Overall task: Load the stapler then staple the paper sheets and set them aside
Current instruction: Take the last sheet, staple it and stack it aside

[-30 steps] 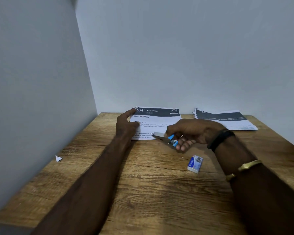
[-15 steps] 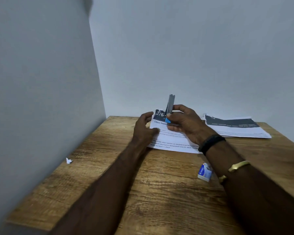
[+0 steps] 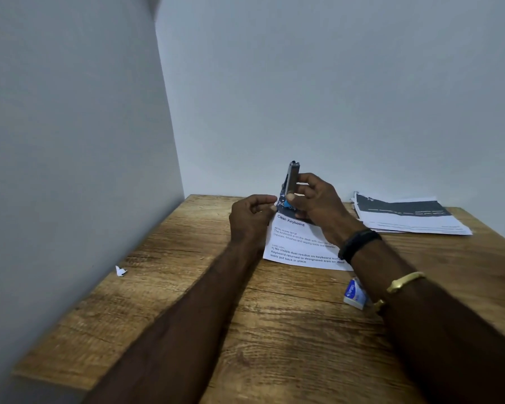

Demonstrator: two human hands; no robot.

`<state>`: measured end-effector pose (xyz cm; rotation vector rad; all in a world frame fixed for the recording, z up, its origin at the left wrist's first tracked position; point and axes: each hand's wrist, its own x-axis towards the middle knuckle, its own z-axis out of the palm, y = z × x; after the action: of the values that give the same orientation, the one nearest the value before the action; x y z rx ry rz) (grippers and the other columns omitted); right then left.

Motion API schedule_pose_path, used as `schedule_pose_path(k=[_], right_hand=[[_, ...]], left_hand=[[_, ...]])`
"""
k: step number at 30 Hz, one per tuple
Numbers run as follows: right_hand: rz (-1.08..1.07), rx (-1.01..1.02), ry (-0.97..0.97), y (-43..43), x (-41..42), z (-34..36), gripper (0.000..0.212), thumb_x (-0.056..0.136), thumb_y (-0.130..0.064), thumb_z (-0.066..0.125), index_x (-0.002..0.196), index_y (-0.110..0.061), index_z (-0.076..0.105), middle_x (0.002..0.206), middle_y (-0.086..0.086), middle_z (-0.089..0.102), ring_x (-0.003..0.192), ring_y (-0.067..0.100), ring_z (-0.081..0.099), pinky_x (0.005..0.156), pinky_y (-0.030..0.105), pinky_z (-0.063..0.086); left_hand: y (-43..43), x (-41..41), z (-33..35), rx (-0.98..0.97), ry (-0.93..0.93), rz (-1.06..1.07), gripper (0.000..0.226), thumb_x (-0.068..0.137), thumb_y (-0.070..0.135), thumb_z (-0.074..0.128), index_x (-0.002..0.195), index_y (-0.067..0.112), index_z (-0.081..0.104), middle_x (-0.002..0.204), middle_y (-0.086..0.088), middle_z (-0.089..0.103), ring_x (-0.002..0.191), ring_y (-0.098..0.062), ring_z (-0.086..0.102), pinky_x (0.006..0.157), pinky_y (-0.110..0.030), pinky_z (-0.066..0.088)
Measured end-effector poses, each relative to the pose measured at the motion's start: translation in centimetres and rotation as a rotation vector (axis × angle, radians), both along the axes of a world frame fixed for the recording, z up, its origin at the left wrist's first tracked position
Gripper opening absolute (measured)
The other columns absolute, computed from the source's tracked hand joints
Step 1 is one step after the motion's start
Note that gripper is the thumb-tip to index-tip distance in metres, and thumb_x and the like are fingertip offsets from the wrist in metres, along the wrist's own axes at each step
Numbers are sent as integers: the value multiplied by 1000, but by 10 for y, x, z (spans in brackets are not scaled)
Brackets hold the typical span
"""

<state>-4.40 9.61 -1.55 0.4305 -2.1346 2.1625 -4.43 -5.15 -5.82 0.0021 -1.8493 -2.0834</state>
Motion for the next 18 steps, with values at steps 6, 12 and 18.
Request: schedule_pose_path(k=[6,12,18], right_hand=[[36,95,21,0,3,-2,36,94,11,62,129,6,56,111,24,69,65,4,72,55,14,53],[-12,149,66,-3,1,-4,33,94,10,62,126,6,58,104,24,71,83,23,72,69,24,60],[-56,168,58,-1,-1,-6,30,94,7,65,122,0,61,100,17,74,92,27,73,79,31,62]], left_hand=[[-1,-1,-2,-115,44,63,13,83,3,76,94,11,79,96,-12,78,95,-33,75,89,-53,61],[-2,1,-2,-124,53,68,12,83,5,77,94,7,77,96,-11,78,88,-28,75,80,-42,62],[1,2,0,-136,60,47,12,82,2,78,93,7,75,96,-13,77,86,-27,74,77,-40,62]])
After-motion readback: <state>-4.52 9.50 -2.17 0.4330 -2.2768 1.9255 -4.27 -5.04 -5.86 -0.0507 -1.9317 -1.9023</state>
